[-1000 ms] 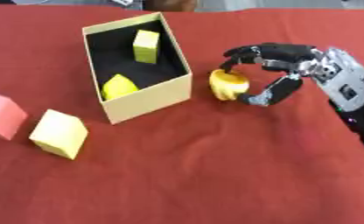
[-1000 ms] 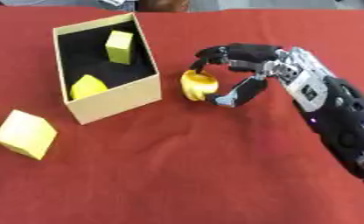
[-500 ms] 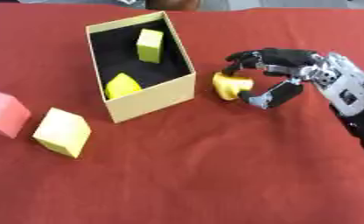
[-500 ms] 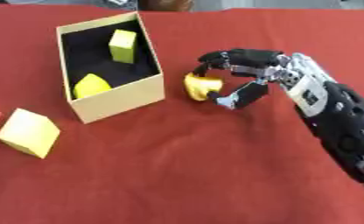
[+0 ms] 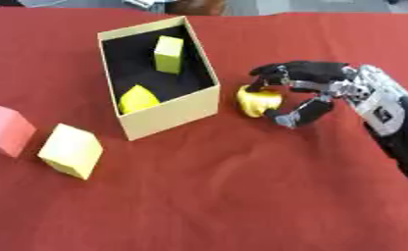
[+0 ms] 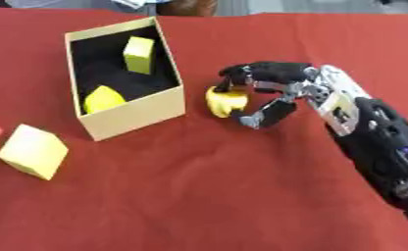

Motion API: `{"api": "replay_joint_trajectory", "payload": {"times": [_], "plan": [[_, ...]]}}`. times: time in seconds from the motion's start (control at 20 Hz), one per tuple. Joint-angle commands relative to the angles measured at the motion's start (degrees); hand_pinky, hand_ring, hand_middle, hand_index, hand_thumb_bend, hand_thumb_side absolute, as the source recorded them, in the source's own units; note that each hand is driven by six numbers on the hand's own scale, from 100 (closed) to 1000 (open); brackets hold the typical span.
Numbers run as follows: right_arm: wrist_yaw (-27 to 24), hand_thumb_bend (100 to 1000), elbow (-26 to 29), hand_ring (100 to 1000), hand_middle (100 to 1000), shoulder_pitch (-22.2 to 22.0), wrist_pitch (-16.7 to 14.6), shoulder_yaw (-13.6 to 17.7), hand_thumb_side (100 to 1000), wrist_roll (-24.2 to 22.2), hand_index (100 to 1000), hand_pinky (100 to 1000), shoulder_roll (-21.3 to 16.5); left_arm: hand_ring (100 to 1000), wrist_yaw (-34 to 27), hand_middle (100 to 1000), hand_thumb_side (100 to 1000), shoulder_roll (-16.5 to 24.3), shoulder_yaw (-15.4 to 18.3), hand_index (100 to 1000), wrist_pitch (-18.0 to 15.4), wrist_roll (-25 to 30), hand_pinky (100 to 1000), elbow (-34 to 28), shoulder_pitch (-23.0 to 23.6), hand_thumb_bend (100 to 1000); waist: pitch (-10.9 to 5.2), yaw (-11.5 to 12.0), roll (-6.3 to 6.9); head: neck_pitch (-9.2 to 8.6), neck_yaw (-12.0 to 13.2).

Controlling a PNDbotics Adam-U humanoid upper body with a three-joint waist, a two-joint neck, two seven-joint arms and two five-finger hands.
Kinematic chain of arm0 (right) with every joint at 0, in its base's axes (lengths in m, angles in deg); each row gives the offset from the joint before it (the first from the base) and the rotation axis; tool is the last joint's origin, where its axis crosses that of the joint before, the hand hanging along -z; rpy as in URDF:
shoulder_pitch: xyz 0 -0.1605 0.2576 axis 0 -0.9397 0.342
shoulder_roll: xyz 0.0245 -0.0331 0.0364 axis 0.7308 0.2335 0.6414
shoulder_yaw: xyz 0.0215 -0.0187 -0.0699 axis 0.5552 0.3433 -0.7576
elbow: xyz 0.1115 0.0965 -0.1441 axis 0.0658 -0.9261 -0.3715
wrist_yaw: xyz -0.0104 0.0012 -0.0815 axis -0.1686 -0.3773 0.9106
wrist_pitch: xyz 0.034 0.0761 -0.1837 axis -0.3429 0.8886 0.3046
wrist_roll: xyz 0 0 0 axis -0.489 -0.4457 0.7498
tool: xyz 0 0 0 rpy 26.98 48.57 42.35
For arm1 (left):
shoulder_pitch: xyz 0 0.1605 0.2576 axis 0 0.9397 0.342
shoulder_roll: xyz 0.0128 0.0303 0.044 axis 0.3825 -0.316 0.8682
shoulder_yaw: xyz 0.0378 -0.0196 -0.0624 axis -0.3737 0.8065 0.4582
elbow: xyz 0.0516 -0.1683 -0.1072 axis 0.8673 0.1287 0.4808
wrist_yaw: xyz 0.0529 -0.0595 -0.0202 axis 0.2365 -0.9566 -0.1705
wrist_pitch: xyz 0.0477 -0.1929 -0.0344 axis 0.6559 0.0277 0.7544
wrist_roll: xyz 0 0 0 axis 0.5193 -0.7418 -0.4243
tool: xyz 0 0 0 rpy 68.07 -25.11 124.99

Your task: Pick up objects on the table and place them in the box.

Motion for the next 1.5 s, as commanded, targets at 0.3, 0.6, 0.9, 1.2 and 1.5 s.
{"api": "replay_joint_trajectory", "payload": {"times": [0.3, 0.6, 0.9, 1.2, 1.5], "plan": [[4.1, 100, -1.2, 1000, 529, 0.7, -1.6, -0.3, 191, 2.8, 763, 870, 0.2, 701, -0.2, 720, 727, 0.6, 0.1, 812, -0.1, 0.3, 646, -0.9, -0.5, 111, -1.08, 0.0, 0.18, -0.99, 0.2], [5.5, 100, -1.7, 1000, 474, 0.4, -1.2, -0.6, 102, 7.8, 718, 848, 0.3, 702, -0.2, 720, 728, 0.6, 0.0, 812, -0.1, 0.4, 646, -0.9, -0.5, 110, -1.11, 0.0, 0.22, -1.07, 0.4], [3.1, 100, -0.3, 1000, 445, 0.0, -1.7, -0.6, 104, 10.1, 703, 843, -0.2, 702, -0.3, 720, 731, 0.6, -0.1, 812, -0.1, 0.5, 646, -0.9, -0.5, 108, -1.12, -0.2, 0.25, -1.09, 0.5], [-3.0, 100, 3.4, 1000, 412, 0.0, -2.3, 0.0, 116, 8.9, 697, 862, -2.0, 704, -0.3, 721, 731, 0.7, -0.1, 813, -0.1, 0.6, 647, -0.9, -0.4, 106, -1.25, -0.3, 0.26, -0.78, 0.6], [-18.1, 100, 7.1, 1000, 382, 2.2, 1.8, 2.6, 159, 0.4, 692, 893, -4.4, 705, -0.3, 722, 728, 0.8, -0.1, 813, -0.1, 0.7, 648, -0.9, -0.4, 107, -1.59, -0.6, 0.14, -0.3, 0.6]]}}
